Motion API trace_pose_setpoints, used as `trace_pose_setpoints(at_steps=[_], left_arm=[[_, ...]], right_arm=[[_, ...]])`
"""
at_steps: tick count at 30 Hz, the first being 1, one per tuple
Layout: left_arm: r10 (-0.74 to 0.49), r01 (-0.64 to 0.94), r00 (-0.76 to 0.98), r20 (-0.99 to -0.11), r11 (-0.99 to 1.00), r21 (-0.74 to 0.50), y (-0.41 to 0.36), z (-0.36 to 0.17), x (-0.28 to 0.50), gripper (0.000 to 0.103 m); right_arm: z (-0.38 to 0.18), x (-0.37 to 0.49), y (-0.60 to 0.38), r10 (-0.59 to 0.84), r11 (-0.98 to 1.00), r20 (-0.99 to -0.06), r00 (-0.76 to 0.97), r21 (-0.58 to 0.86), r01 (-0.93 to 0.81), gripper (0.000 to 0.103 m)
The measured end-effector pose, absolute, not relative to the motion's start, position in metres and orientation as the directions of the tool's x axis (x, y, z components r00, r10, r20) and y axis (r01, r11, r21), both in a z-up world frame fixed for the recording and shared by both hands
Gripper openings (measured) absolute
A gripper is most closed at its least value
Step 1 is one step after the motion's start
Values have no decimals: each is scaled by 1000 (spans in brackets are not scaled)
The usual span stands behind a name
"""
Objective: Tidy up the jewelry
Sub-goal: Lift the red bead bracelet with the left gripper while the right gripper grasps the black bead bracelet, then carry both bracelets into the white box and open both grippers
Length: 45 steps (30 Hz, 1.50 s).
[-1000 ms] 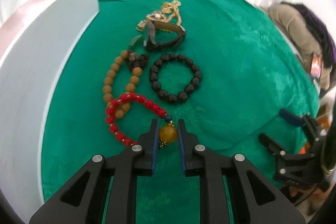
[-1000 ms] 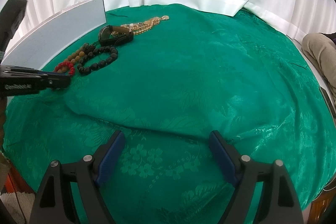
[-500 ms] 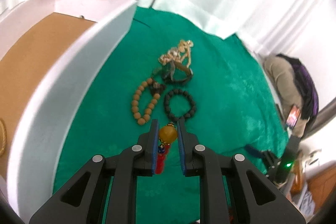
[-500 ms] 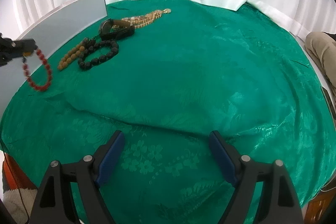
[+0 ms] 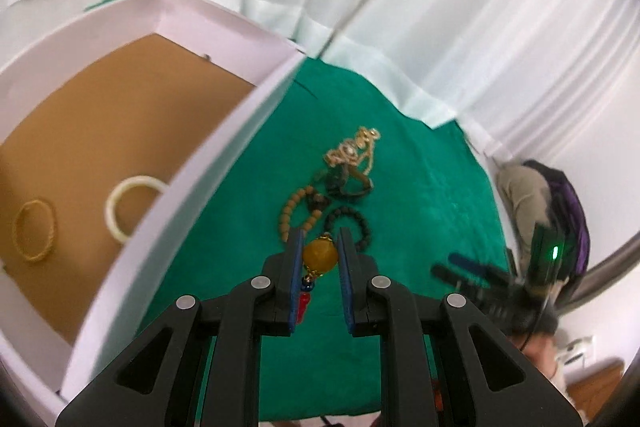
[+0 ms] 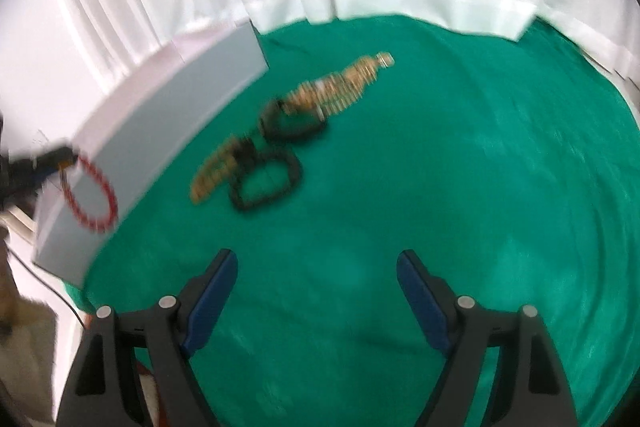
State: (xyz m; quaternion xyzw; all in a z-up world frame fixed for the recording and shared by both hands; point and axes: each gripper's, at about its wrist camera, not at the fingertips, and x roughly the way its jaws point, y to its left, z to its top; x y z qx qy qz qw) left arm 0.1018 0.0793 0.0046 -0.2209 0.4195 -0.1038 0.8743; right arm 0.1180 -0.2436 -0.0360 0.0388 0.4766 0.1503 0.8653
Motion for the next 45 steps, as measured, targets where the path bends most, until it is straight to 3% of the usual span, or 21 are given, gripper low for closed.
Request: trace_pose_setpoints(at_steps=[5,8,16,18,24,32,38,45], left_arm=[[-311,-61,643,-700,890,-451,92,5,97,15],[-299,-90,638,-710,886,-454,98,0,97,15],[-281,-116,644,-712,884,-453,106,-2,91,15],[-277,-120,644,-713,884,-452,108,-2,90,15],[-305,-124,660,-687,857,-500,120,12,78,15],[-364,-93,707,-606,802,-590,142,64,58,15],[-227,-160,764,-604,840,-519,177,94,58,15],[-21,-319,736,-677,871,-374,227,76,90,15]], right_arm=[[-36,170,-205,378,916,-845,379,280,-289,37],[-56,190,-168,379,900,-883,277,283,-331,29],[-109,205,-105,214,915,-948,236,110,-389,28],[-109,203,-100,197,910,-948,250,82,-406,12],[-74,186,-123,343,899,-895,285,225,-376,12],[28,169,-127,543,822,-753,372,386,-419,12],[95,174,-80,630,752,-664,402,394,-528,12],[102,198,7,671,693,-654,350,384,-611,12]])
